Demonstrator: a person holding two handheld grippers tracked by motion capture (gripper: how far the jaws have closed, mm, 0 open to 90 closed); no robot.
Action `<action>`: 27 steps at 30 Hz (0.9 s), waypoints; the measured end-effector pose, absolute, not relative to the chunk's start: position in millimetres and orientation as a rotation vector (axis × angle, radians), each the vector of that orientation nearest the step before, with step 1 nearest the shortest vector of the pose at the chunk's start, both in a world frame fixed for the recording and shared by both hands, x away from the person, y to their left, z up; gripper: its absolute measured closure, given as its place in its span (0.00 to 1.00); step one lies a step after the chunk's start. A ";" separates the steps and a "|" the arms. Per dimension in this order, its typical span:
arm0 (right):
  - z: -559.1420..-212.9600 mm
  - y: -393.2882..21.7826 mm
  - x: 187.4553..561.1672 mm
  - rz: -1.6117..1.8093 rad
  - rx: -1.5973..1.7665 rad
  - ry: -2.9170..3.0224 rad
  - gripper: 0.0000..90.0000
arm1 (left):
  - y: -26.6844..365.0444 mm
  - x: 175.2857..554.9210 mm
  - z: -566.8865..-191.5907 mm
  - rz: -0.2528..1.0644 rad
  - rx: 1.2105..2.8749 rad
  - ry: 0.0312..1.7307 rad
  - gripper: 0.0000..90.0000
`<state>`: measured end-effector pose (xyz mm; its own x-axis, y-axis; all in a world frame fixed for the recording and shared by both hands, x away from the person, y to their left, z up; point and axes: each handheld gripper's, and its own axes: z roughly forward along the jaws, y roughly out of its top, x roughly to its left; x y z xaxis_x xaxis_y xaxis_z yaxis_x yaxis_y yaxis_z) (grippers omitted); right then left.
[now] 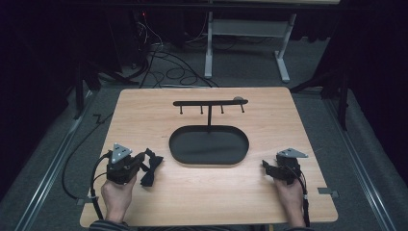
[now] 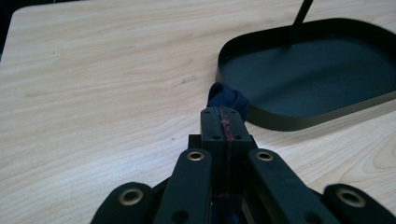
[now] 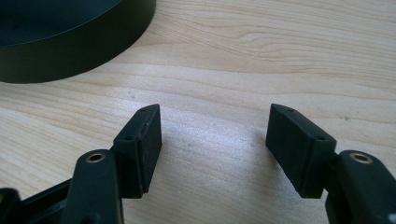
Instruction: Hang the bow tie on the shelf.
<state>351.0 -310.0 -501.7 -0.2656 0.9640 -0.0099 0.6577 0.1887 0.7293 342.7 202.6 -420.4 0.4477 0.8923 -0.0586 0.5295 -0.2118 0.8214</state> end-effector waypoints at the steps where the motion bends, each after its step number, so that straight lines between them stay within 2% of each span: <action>1: -501.7 -309.9 350.9 0.856 1.517 1.995 0.42 | 202.5 342.1 -418.4 0.557 1.875 1.192 1.00; 27: -501.7 -309.6 350.9 0.857 1.514 2.000 0.42 | 187.1 342.2 -381.5 0.497 1.848 1.041 1.00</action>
<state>350.9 -309.6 -501.7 -0.2677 0.9635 -0.0083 0.6587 0.1893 0.7282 342.2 187.1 -381.5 0.5592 0.8243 -0.0881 0.4497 -0.2124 0.8676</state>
